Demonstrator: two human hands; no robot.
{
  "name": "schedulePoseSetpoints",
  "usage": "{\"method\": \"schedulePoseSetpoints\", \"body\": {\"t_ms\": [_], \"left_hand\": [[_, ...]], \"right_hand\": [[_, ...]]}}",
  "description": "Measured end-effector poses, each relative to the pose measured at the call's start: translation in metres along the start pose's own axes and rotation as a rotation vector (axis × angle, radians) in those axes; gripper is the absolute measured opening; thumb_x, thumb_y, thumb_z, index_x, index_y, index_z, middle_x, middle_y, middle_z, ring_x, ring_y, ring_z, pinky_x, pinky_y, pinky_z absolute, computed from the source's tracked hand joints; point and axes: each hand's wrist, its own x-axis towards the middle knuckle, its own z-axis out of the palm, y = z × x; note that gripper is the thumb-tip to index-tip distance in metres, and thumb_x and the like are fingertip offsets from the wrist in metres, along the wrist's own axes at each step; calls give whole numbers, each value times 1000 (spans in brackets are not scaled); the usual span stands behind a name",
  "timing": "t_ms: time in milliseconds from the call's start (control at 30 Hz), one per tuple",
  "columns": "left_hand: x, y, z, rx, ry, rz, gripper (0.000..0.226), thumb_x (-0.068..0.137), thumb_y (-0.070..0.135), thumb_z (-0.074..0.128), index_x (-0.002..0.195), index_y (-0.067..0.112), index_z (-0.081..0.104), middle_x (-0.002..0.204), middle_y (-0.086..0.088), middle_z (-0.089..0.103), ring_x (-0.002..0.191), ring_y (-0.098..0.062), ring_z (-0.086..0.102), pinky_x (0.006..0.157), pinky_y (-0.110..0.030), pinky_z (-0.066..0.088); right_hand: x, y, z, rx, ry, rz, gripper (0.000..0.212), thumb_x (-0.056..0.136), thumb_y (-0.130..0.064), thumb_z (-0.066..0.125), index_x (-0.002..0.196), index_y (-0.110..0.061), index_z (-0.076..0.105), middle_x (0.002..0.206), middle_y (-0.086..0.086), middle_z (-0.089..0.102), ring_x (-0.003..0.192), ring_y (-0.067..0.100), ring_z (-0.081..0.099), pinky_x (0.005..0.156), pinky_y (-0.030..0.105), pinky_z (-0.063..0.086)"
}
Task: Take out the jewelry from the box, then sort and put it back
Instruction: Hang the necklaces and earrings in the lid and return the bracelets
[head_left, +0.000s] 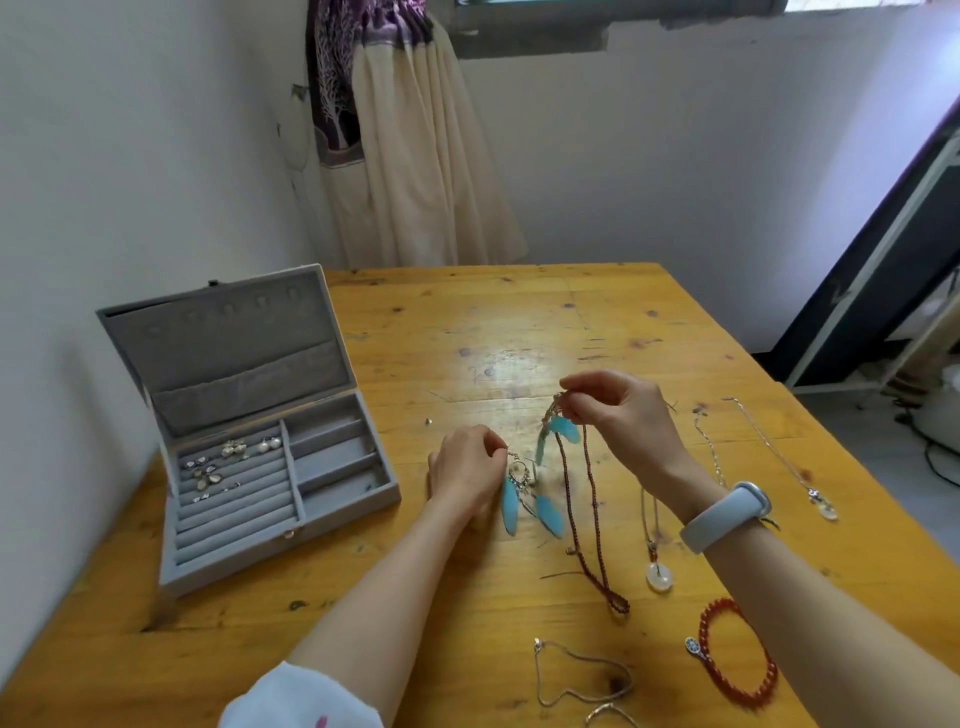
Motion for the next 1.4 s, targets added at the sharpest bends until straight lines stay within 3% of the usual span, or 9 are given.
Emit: {"method": "schedulePoseSetpoints", "body": {"t_ms": [133,267,367,500,667,800,1033,1233,1400], "left_hand": [[-6,-2,-11,-204,-4,20,7,84,18,54,81,20,61,84,7,60,88,-16,57,81,-31,46],[-15,-3,-50,-569,92,-38,5,85,13,59,80,13,60,96,5,62,90,-10,57,75,-21,44],[-24,-10,-92,-832,175,-52,8,86,5,55,78,6,57,101,-5,66,94,-17,60,81,-27,49],[-32,-28,-150,-950,334,-57,14,86,2,50,75,7,55,80,-10,69,89,-28,65,85,-38,50],[-31,-75,-204,-828,589,-177,15,92,10,44,80,18,49,72,-7,57,67,-22,60,66,-32,49],[-17,-122,-231,-523,758,-312,5,92,14,44,92,15,48,93,-8,56,86,-31,54,77,-37,46],[23,-172,-247,-211,689,-349,48,95,34,41,135,9,40,135,-12,47,124,-29,43,100,-40,35],[34,-175,-248,-251,740,-244,29,96,24,42,107,7,61,107,-15,65,93,-30,57,69,-29,37],[17,-162,-241,-211,674,-153,27,96,23,43,96,8,64,97,-14,67,87,-30,57,64,-28,33]], "right_hand": [[0,-9,2,48,5,-6,14,81,2,60,91,-6,66,77,7,68,67,11,66,66,17,54],[3,-24,10,-71,-9,-101,8,83,0,59,86,-4,66,71,0,65,64,9,63,64,16,53],[5,-39,28,-196,-29,-205,6,83,-4,60,84,-7,66,73,-9,61,69,5,58,68,18,48],[11,-62,66,-100,-36,-237,9,85,-4,57,84,-10,63,76,-5,63,62,9,57,58,13,47],[25,-88,130,58,-80,-226,14,87,-1,53,84,-10,63,70,0,64,51,7,56,47,15,46],[40,-98,185,94,-111,-205,15,88,-1,52,87,-9,64,68,0,61,56,10,55,54,16,48],[57,-84,243,135,-226,-109,20,89,-2,50,103,-10,61,75,-1,61,66,12,58,67,24,53],[57,-71,242,147,-231,-91,15,86,-1,55,83,-15,60,74,3,63,64,13,59,59,19,53],[53,-67,232,153,-232,-87,19,84,-3,57,77,-19,64,69,2,62,61,8,56,54,15,46]]}}
